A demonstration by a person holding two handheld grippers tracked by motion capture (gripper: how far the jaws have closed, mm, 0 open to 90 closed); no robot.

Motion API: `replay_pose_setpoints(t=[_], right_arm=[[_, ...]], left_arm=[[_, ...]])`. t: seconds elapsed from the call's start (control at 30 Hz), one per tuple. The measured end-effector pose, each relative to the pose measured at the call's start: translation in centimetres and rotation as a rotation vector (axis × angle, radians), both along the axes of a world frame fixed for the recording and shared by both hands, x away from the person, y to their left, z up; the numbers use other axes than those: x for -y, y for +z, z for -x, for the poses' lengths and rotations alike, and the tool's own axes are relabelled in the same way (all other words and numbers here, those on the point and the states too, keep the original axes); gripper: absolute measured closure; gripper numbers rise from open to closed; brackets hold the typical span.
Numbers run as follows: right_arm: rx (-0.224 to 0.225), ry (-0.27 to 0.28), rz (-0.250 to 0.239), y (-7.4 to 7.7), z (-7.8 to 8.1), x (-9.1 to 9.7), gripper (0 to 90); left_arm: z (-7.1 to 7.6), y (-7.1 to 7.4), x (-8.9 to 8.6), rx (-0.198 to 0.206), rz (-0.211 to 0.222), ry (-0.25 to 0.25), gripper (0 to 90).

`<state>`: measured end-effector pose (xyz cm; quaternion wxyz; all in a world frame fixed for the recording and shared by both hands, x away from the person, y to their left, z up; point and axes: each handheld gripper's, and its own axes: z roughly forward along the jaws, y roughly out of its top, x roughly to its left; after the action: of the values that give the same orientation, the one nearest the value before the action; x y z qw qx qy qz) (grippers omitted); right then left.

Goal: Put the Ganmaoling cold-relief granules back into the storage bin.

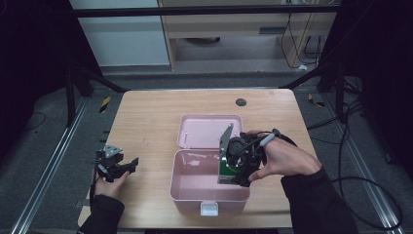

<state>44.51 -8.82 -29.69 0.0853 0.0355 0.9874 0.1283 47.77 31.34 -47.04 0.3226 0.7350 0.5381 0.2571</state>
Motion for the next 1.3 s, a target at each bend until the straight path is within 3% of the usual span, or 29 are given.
replay_pose_setpoints(t=[0.77, 0.9, 1.03, 1.3], right_arm=[[-0.021, 0.043, 0.04, -3.5, -0.2, -1.6, 15.7], [-0.041, 0.032, 0.023, -4.4, -0.4, -1.3, 15.8], [-0.034, 0.04, 0.051, -5.0, -0.4, -1.5, 15.8], [-0.032, 0.054, 0.055, -5.9, -0.4, -1.9, 15.8]], left_arm=[[0.0, 0.1, -0.2, 0.002, 0.001, 0.004, 35.2], [0.0, 0.1, -0.1, 0.003, 0.001, 0.003, 35.2], [0.0, 0.1, -0.1, 0.003, 0.0, 0.003, 35.2], [0.1, 0.1, -0.2, 0.006, 0.003, 0.005, 35.3]])
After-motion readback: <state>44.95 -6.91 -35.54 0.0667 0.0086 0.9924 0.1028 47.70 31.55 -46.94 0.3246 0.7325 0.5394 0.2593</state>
